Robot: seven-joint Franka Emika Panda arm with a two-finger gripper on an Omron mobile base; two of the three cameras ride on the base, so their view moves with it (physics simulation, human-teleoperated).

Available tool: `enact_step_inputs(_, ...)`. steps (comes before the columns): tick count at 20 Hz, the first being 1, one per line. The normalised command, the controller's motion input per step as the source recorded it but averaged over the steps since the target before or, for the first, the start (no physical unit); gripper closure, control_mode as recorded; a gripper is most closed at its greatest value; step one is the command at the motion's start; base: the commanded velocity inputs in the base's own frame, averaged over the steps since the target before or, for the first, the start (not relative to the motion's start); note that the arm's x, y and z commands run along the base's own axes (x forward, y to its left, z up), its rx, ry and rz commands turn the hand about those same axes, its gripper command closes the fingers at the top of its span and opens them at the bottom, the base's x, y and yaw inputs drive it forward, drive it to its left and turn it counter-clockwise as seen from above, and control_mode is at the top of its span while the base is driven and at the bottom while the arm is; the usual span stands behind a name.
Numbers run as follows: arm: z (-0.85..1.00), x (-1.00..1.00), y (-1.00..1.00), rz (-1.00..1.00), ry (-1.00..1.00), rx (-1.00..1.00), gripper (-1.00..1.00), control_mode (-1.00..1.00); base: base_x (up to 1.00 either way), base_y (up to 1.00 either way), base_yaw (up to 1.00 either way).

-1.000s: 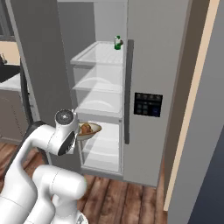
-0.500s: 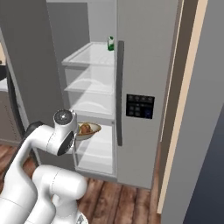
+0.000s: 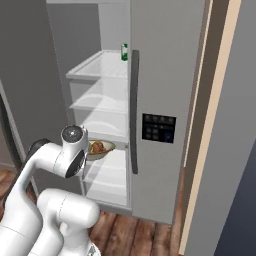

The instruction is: Pick the chicken drumstick and lemon from their plates and place them in the bowl. Then put the bowl in the fridge.

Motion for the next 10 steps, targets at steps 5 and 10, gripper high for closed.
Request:
enact_step_inputs(5, 0.0, 0.0, 0.0, 0.0, 0.0, 0.0, 1.0, 1.0, 0.37, -0.11, 0.08)
enact_step_inputs(10, 0.0, 0.0, 0.0, 0.0, 0.0, 0.0, 1.0, 1.0, 0.29, -0.06, 0.13)
